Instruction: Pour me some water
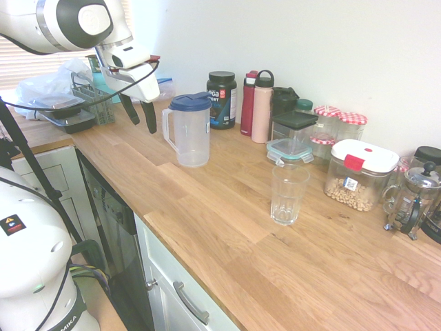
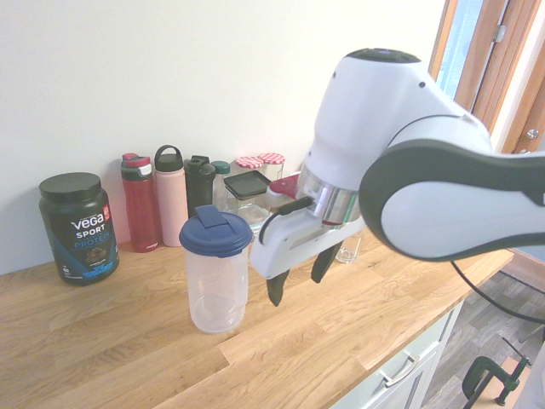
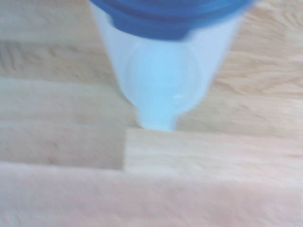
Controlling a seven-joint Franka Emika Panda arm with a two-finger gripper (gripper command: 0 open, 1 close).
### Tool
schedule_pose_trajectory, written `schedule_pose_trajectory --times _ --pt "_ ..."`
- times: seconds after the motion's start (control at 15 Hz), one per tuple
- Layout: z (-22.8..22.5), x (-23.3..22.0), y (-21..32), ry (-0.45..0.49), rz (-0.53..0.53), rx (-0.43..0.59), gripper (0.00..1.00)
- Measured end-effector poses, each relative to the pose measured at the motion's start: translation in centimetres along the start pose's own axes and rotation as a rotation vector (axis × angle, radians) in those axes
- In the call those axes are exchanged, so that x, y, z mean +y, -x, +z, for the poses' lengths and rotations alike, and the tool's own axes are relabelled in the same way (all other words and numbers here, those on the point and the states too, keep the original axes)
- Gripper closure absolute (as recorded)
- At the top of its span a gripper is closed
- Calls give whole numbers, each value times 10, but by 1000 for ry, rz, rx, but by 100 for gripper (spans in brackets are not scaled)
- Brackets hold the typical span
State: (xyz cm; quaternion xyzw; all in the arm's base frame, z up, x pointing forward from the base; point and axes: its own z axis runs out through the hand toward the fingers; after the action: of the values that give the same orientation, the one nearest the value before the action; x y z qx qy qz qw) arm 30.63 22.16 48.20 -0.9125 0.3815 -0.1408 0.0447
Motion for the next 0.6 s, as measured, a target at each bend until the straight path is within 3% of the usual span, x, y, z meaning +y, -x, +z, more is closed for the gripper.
schedule_pose_trajectory --times 0.13,0.2,0.6 --pt "13 -19 7 -16 28 34 0" --pt "18 -29 8 -27 44 57 100" --pt "52 -71 -6 -72 54 137 100"
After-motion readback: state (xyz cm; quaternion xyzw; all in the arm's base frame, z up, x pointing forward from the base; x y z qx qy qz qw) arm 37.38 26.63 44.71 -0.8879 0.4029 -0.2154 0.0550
